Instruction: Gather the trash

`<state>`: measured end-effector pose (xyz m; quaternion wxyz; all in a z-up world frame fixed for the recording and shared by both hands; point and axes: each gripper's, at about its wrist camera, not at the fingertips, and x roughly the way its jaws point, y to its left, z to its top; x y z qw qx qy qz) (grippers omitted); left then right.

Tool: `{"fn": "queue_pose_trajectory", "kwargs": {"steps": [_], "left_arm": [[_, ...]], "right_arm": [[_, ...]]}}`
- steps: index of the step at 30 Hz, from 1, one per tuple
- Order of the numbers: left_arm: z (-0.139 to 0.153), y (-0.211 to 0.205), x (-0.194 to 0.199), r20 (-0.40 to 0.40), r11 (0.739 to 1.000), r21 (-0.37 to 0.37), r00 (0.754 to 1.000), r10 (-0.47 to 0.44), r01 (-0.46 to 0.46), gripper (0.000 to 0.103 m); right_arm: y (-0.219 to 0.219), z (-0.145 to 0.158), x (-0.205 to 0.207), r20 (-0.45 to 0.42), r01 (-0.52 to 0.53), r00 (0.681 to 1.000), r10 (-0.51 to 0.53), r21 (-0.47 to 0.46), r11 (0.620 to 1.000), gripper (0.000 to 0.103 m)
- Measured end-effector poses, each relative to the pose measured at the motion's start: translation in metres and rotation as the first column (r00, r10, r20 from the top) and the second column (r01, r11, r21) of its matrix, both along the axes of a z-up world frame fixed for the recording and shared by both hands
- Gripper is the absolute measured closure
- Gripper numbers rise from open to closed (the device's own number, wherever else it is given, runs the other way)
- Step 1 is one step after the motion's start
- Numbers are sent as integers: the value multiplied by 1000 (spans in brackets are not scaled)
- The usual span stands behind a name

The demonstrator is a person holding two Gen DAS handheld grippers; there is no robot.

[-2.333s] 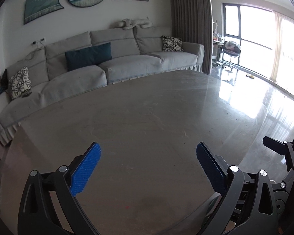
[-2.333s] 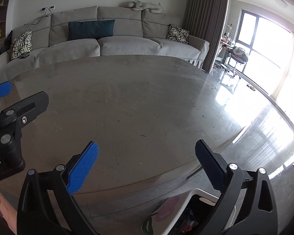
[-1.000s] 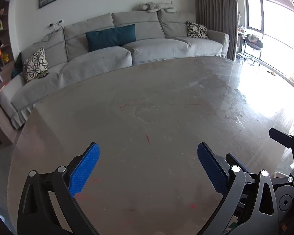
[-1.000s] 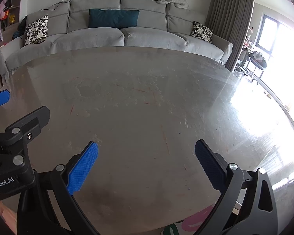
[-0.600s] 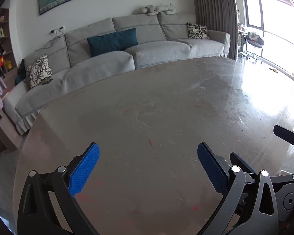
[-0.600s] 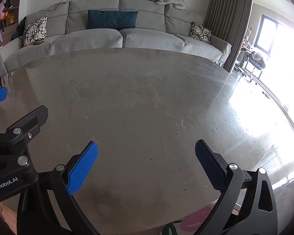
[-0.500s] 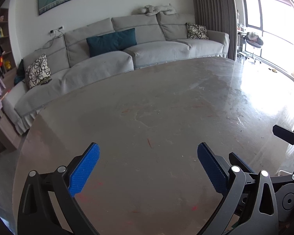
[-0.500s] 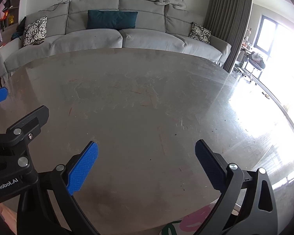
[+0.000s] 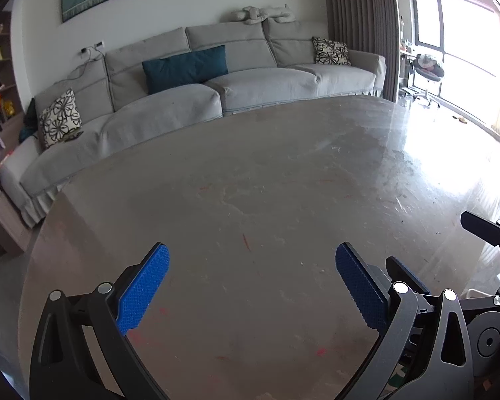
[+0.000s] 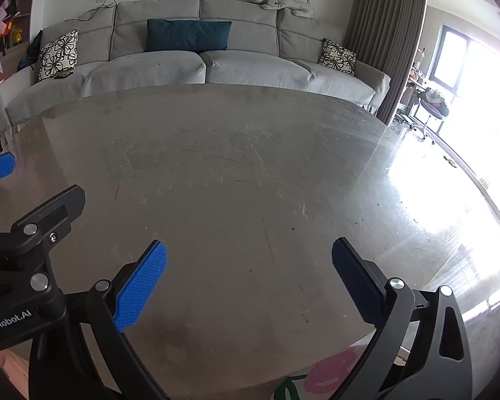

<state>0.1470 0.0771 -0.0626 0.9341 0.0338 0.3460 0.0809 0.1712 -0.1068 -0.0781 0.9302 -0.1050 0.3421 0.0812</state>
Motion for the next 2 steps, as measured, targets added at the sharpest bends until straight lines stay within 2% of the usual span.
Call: {"fn": "queue_pose_trajectory", "kwargs": {"steps": [2], "left_arm": [[0, 0, 0, 0, 1000, 2, 1000, -2, 2, 3]], "right_arm": [[-1, 1, 0, 4, 3, 1000, -3, -1, 1000, 5]]}}
